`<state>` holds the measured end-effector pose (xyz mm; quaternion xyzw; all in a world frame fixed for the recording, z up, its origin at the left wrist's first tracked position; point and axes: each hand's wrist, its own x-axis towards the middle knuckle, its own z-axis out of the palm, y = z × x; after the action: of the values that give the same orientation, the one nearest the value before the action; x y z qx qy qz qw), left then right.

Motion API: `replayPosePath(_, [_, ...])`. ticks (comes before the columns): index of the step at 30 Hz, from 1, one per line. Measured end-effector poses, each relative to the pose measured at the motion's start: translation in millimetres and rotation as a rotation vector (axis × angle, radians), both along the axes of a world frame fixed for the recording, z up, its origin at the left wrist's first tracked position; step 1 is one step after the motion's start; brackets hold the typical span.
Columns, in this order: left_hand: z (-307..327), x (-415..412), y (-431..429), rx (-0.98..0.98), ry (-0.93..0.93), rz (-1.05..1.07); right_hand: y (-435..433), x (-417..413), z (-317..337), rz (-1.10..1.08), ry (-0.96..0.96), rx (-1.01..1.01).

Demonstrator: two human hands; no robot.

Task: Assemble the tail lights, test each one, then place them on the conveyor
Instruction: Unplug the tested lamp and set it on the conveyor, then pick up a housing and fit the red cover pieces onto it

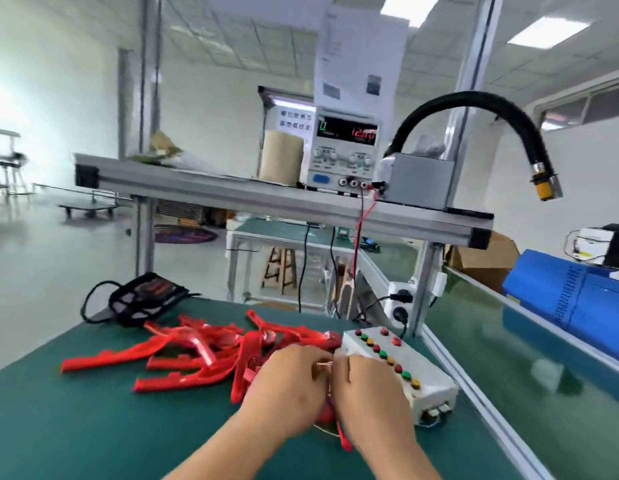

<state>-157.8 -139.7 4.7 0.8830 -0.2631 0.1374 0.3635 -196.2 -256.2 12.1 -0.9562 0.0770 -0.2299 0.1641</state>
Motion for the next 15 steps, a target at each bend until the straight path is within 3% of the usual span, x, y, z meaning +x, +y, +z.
replayPosePath(6, [-23.3, 36.2, 87.7, 0.019, 0.015, 0.253, 89.1, 69.4, -24.8, 0.205, 0.059, 0.009])
replayPosePath(15, [-63.3, 76.6, 144.6, 0.101, 0.107, 0.321, 150.5, 116.2, -68.4, 0.305, 0.134, 0.186])
